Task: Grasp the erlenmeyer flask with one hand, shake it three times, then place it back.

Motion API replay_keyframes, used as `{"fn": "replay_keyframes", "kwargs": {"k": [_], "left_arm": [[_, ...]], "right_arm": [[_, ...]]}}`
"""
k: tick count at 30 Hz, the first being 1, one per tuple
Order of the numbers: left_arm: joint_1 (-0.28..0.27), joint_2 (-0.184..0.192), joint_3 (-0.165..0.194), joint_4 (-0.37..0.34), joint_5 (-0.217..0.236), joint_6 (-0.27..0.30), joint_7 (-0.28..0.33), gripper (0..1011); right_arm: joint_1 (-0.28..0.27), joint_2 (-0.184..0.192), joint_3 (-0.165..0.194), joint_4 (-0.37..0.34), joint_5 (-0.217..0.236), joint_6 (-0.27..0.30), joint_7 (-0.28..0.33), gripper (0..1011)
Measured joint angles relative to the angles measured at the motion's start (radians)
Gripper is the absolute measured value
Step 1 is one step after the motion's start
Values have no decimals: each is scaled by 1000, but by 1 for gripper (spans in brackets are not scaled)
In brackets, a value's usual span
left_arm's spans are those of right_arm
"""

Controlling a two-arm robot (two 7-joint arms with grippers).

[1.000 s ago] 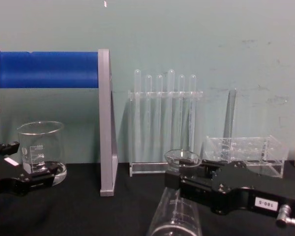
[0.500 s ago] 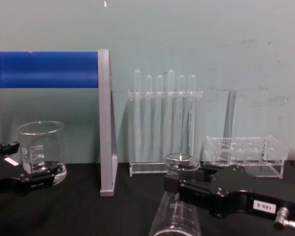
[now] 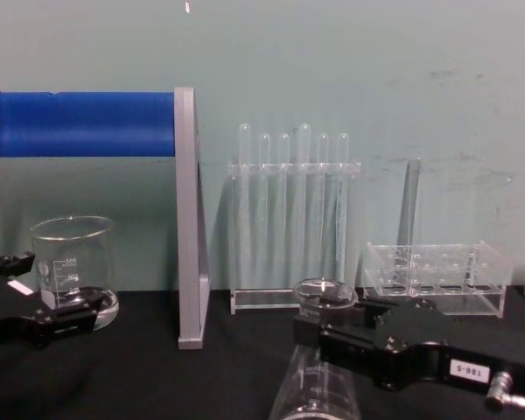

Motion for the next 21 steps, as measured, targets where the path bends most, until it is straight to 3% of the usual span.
{"fn": "replay_keyframes", "kwargs": {"k": [21], "left_arm": [[0,0,0,0,0,0,0,1001]], "right_arm": [[-2,-1,2,-4,-6,2,-6,449]]}}
